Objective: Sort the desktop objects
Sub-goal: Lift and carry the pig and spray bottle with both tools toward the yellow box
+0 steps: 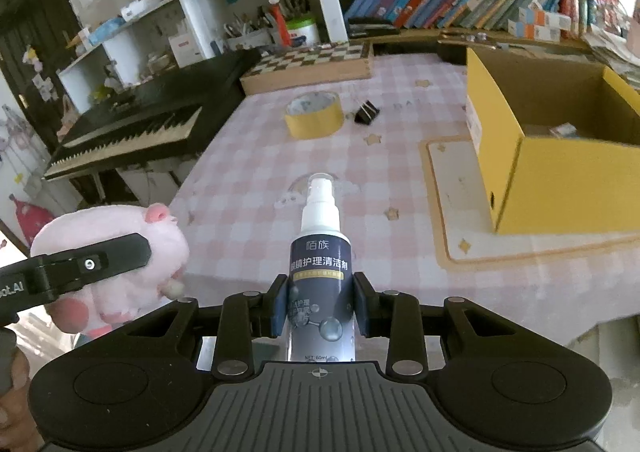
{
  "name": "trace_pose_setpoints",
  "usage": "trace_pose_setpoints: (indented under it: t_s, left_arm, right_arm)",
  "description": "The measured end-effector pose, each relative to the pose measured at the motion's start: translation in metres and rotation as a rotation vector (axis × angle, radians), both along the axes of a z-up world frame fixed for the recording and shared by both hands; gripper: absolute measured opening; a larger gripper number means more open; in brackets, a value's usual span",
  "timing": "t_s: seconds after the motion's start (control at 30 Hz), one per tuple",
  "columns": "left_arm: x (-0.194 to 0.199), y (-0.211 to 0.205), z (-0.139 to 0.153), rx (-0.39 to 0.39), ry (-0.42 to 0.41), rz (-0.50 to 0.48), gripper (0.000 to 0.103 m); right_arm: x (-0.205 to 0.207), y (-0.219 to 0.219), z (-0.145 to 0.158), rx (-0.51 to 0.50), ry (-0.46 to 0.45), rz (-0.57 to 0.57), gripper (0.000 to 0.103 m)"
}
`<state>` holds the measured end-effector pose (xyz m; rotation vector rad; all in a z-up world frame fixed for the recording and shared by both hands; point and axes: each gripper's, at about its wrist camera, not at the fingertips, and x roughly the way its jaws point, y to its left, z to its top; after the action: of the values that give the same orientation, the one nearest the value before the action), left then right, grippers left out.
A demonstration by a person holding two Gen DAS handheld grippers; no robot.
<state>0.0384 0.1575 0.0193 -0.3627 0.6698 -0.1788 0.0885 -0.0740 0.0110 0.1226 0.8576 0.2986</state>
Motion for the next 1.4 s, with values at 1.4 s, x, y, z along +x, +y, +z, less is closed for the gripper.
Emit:
trace_pose_setpoints:
  t_s: [1.4]
  left_arm:
    - [0.039,-0.168,-0.020,0.023,0.079,-0.489,0.066]
  right_arm:
    - [-0.060,-0.141,-0.023,0.015,0.101,-0.427,0.033]
